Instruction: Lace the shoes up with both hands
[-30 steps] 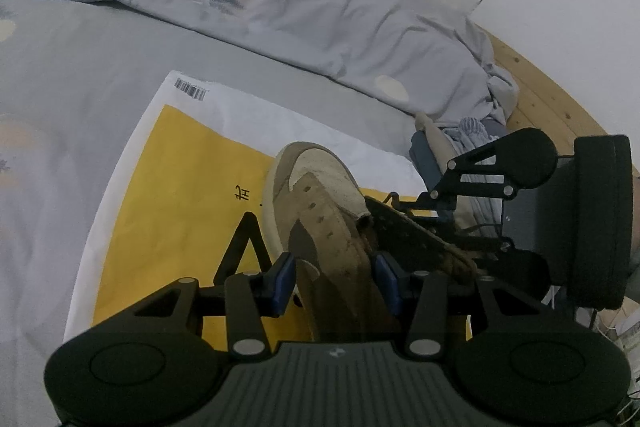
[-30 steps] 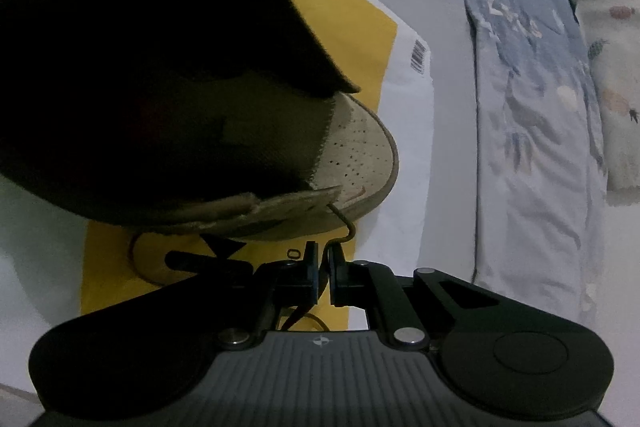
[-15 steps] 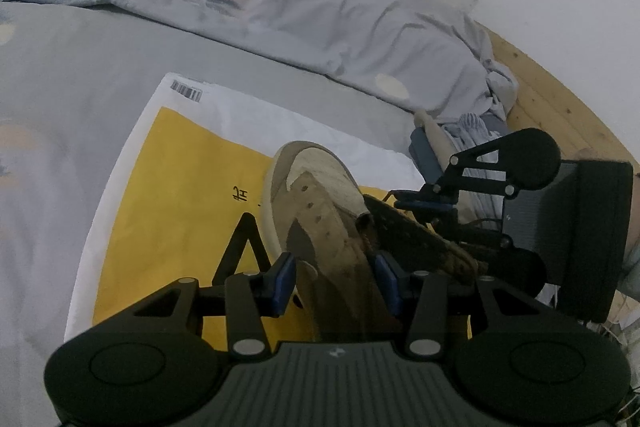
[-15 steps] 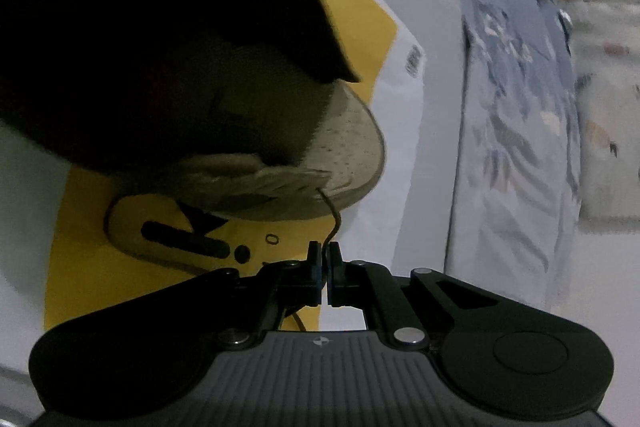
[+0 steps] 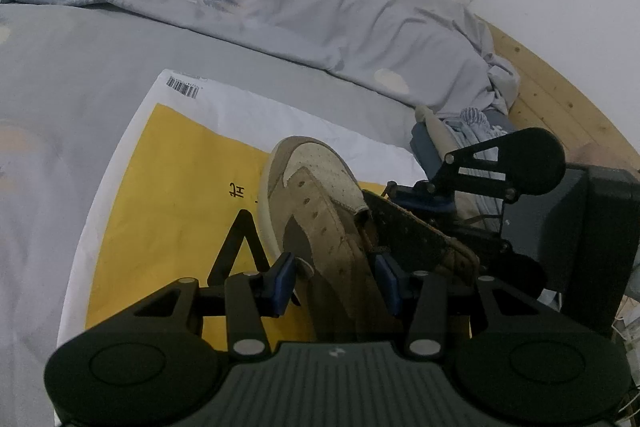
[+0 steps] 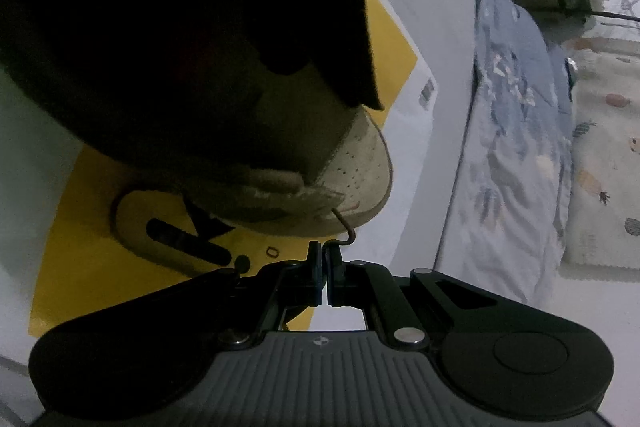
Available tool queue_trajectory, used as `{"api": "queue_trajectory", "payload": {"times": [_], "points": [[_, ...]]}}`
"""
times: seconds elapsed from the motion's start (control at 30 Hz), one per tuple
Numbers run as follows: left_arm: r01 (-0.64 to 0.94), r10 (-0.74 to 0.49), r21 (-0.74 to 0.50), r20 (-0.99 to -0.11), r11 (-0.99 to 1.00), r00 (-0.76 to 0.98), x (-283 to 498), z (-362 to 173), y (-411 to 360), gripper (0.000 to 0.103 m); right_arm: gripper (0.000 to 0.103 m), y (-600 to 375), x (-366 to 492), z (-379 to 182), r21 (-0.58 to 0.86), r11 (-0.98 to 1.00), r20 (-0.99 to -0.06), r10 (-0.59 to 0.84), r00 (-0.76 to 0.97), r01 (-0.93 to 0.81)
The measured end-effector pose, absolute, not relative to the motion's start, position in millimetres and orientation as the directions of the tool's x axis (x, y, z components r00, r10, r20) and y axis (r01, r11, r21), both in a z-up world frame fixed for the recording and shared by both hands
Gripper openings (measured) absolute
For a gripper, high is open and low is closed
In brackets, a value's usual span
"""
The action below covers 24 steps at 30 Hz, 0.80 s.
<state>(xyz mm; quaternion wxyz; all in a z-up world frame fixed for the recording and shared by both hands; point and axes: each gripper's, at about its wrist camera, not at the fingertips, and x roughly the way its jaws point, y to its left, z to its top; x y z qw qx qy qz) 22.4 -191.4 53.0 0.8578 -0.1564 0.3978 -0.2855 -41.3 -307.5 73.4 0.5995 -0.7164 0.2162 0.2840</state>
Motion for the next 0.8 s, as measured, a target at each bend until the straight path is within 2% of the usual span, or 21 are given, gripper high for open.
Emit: {"api": "queue_trajectory", "payload": {"times": [0.13, 0.2, 0.23, 0.27, 0.53, 0.63, 0.7, 0.8], "points": [[0.365, -0.614, -0.495, -0.593, 0.788, 0.521, 22, 53, -192, 0.042, 0.004, -308, -34, 78, -0.741, -0.120, -0.666, 0.010, 0.746, -0.660], [0.365, -0.613, -0.494, -0.594, 0.789, 0.521, 22, 53, -192, 0.042, 0.015, -310, -33, 80, -0.748, -0.102, -0.659, 0.003, 0.752, -0.655], [0.365, -0.612, -0.493, -0.595, 0.790, 0.521, 22, 53, -192, 0.042, 0.027, -311, -34, 81, -0.749, -0.097, -0.659, 0.003, 0.752, -0.656], [0.364, -0.611, -0.492, -0.595, 0.791, 0.521, 22, 53, -193, 0.042, 0.034, -311, -34, 82, -0.751, -0.089, -0.657, 0.006, 0.754, -0.654], [0.362, -0.608, -0.490, -0.599, 0.793, 0.521, 23, 53, -194, 0.042, 0.032, -303, -38, 89, -0.734, -0.049, -0.679, 0.040, 0.733, -0.678], [0.362, -0.608, -0.490, -0.600, 0.793, 0.520, 23, 53, -193, 0.042, 0.012, -303, -38, 87, -0.737, -0.051, -0.675, 0.040, 0.736, -0.673], [0.362, -0.608, -0.490, -0.600, 0.793, 0.519, 23, 53, -193, 0.042, 0.011, -303, -35, 85, -0.738, -0.060, -0.674, 0.035, 0.738, -0.672], [0.362, -0.609, -0.492, -0.600, 0.792, 0.518, 23, 53, -192, 0.042, 0.003, -303, -36, 85, -0.732, -0.063, -0.681, 0.046, 0.731, -0.678]]}}
